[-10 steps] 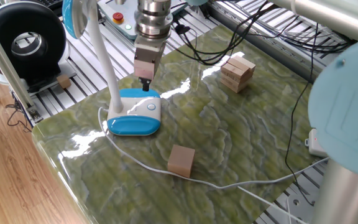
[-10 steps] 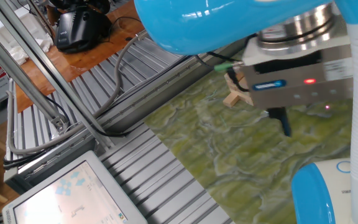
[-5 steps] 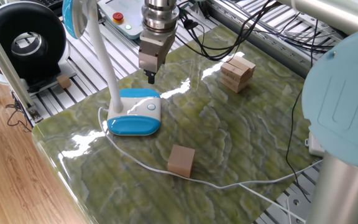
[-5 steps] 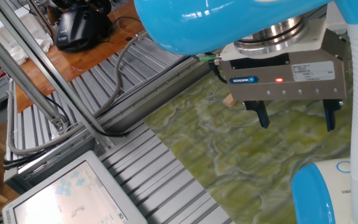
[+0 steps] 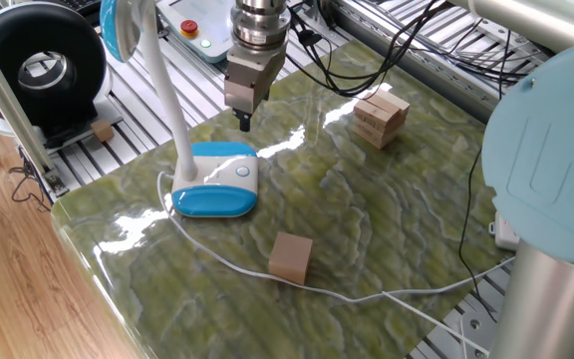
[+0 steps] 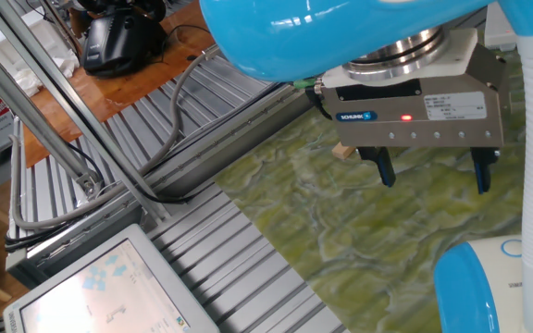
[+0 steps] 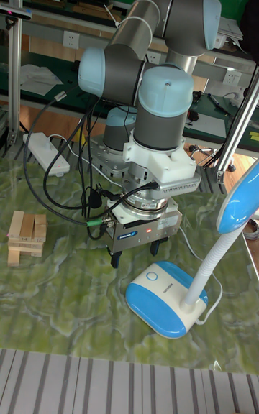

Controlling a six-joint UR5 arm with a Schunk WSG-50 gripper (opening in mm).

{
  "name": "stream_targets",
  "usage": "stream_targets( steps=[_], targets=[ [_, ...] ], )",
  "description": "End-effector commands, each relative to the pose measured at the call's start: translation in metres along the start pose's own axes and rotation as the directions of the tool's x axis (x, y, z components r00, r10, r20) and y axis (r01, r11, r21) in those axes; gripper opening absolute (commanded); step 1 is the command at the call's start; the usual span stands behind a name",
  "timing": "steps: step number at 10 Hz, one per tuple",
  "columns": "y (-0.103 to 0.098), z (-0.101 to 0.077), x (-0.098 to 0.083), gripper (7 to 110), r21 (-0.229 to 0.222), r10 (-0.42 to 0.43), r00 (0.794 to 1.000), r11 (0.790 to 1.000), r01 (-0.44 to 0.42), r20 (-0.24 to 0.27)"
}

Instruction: Turn on the desk lamp by pressing the button

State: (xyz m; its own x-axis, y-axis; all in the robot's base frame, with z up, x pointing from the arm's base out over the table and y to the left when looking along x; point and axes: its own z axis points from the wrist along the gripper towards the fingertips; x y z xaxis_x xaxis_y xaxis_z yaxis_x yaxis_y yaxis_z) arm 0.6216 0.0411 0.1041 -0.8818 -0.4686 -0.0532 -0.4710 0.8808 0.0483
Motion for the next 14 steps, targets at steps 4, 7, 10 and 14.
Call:
stream_targets(
  steps=[4, 7, 10, 14],
  targets=[
    [-0.0067, -0.0013, -0.0015, 88, 0.018, -0.003, 1.0, 1.0, 0.003, 0.01],
    [-0.0069, -0.0013, -0.0018, 88, 0.019, -0.003, 1.0, 1.0, 0.003, 0.011],
    [-0.0037, -0.0013, -0.0048, 66, 0.007, -0.027, 0.999, 1.0, 0.027, 0.023],
    [-0.0034, -0.0013, -0.0059, 66, 0.004, 0.039, 0.999, 0.999, -0.039, 0.028]
  ],
)
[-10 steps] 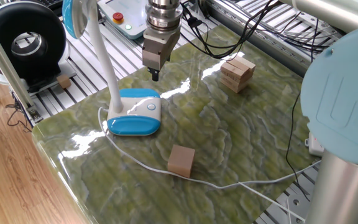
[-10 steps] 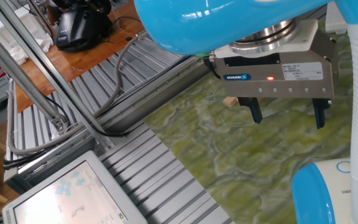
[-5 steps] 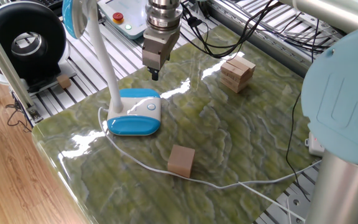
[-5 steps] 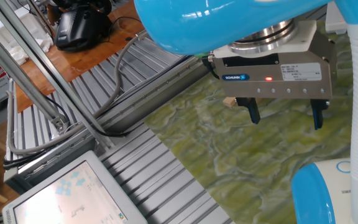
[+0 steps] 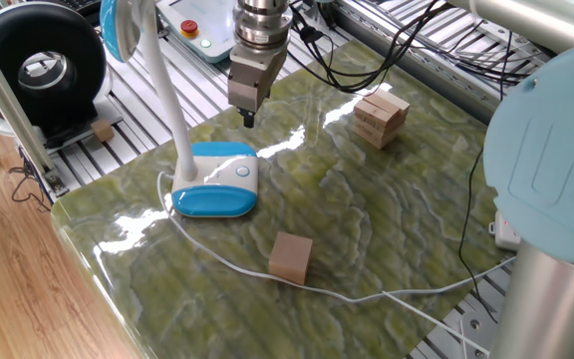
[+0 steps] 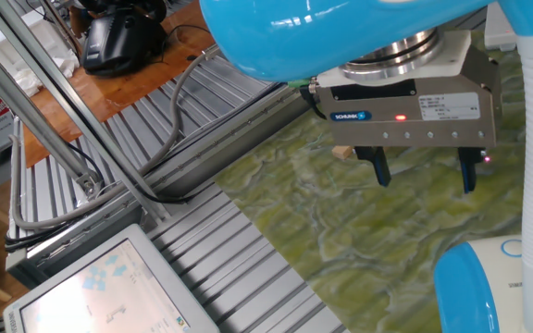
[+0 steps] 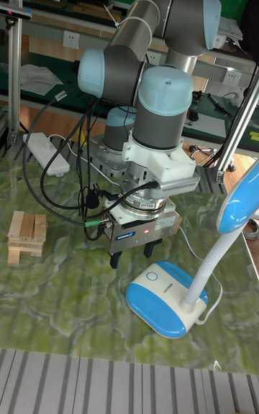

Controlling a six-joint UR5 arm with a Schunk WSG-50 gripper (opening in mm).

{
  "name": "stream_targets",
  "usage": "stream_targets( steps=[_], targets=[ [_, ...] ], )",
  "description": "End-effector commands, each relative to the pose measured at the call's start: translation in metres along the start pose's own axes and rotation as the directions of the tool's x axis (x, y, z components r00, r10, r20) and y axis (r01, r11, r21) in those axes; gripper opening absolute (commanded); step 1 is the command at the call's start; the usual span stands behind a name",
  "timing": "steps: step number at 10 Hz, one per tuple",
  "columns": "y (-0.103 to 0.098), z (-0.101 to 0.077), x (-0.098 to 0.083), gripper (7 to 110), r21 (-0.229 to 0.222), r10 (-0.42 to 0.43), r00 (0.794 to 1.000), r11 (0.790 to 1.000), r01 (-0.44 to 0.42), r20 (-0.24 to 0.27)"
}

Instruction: Turn on the desk lamp by pressing the button

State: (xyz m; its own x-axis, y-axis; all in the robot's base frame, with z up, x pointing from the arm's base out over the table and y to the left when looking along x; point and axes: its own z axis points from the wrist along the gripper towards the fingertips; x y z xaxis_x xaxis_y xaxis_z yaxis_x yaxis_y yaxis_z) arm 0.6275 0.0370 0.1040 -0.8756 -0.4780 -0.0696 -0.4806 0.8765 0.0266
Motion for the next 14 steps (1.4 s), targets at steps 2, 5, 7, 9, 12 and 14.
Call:
stream_targets(
  steps=[2, 5, 7, 9, 12, 14],
  targets=[
    [-0.005, -0.002, -0.019, 66, 0.004, 0.163, 0.983, 0.986, -0.164, 0.081],
    [-0.018, -0.008, -0.057, 88, 0.026, 0.176, 0.955, 0.982, -0.187, 0.237],
    [-0.008, -0.015, -0.081, 88, -0.018, 0.142, 0.935, 0.989, -0.144, 0.325],
    [-0.007, -0.019, -0.092, 88, -0.015, 0.101, 0.925, 0.995, -0.103, 0.367],
    [-0.011, -0.017, -0.086, 88, 0.013, 0.073, 0.935, 0.997, -0.082, 0.346],
    [-0.008, -0.015, -0.082, 88, 0.001, 0.08, 0.941, 0.996, -0.085, 0.33]
  ],
)
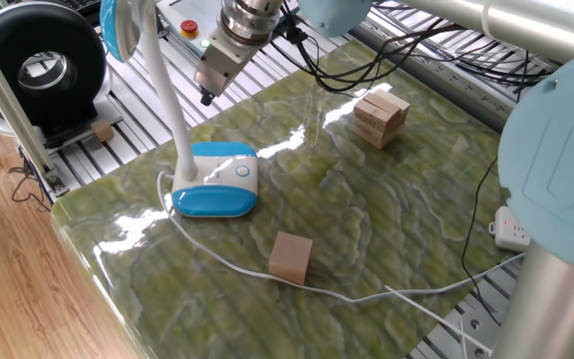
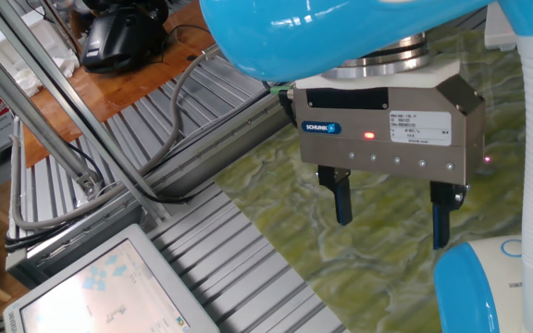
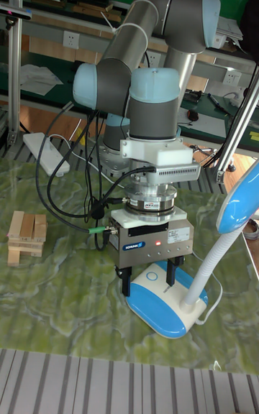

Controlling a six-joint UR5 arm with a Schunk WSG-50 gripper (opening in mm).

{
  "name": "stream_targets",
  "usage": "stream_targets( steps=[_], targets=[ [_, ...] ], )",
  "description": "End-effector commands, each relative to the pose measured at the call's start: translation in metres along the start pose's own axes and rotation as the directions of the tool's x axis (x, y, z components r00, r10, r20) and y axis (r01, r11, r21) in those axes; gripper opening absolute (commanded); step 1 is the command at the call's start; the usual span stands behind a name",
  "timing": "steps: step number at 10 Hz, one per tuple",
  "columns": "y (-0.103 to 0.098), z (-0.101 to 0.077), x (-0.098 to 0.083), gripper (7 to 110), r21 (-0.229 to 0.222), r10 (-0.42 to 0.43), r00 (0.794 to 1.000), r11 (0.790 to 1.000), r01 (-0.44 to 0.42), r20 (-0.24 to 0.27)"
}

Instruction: Turn on the desk lamp by pressing the button

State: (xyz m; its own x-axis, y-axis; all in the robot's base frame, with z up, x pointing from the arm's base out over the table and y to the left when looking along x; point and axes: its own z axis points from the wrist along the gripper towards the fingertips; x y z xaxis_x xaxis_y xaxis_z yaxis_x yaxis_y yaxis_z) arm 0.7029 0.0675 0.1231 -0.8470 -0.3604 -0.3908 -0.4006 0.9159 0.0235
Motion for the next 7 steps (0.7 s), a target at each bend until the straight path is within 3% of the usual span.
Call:
stream_targets(
  steps=[1, 7],
  targets=[
    [0.001, -0.002, 0.0, 88, -0.01, -0.002, 1.0, 1.0, 0.002, -0.001],
    [0.003, -0.002, 0.016, 88, -0.018, 0.013, 0.998, 1.0, -0.014, -0.065]
  ],
)
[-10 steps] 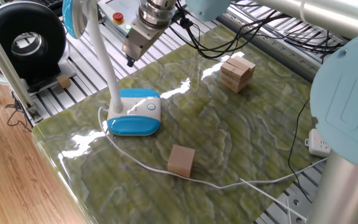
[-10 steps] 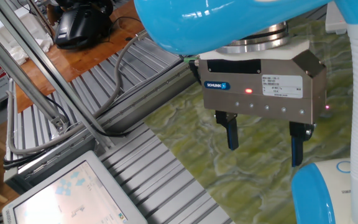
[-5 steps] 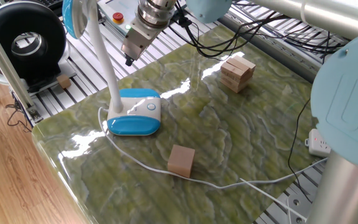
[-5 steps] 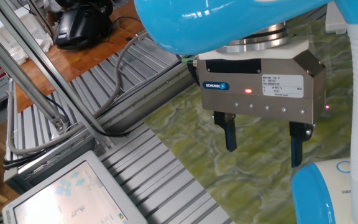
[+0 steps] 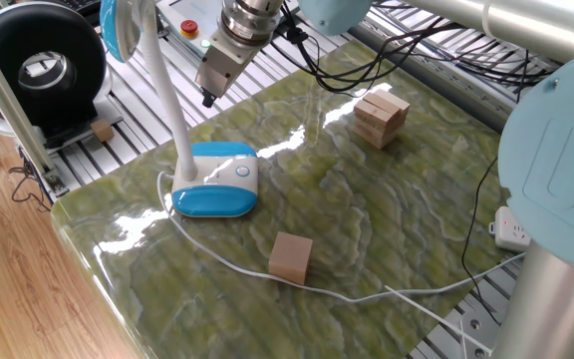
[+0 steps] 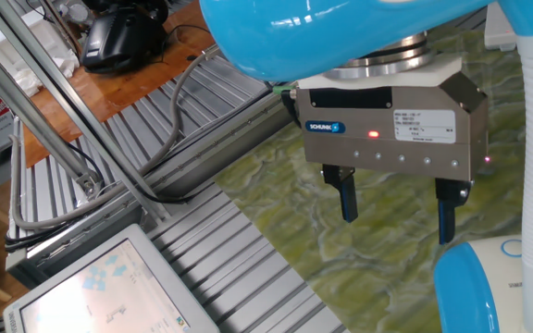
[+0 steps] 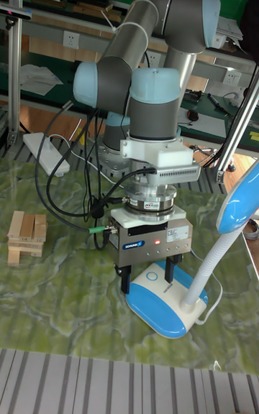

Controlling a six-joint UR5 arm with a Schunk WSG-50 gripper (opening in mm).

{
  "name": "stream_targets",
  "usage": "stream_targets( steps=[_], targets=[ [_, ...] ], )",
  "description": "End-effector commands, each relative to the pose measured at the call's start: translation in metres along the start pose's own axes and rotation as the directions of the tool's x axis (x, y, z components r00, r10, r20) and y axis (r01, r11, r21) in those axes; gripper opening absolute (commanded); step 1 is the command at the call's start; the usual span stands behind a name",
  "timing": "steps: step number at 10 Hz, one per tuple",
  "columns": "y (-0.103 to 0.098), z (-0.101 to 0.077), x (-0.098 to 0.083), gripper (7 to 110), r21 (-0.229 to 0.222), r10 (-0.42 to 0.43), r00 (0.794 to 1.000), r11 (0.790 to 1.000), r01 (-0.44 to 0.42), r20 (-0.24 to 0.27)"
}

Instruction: Turn on the desk lamp by pressing the button

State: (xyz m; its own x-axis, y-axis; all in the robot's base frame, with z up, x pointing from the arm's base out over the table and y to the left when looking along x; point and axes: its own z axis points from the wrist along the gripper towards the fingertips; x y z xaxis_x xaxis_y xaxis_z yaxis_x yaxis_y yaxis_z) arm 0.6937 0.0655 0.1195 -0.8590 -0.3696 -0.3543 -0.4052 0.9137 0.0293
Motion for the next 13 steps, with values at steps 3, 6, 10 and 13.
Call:
stream_targets(
  steps=[3, 6, 10, 13],
  targets=[
    [0.01, -0.002, 0.007, 88, -0.048, 0.017, 0.999, 0.999, -0.019, -0.027],
    [0.015, -0.002, -0.004, 66, -0.065, 0.024, 1.0, 0.998, -0.022, 0.016],
    [0.011, -0.003, -0.01, 66, -0.05, -0.023, 0.998, 0.998, 0.025, 0.051],
    [0.015, -0.014, 0.003, 88, -0.088, -0.03, 0.999, 0.996, 0.033, 0.039]
  ],
)
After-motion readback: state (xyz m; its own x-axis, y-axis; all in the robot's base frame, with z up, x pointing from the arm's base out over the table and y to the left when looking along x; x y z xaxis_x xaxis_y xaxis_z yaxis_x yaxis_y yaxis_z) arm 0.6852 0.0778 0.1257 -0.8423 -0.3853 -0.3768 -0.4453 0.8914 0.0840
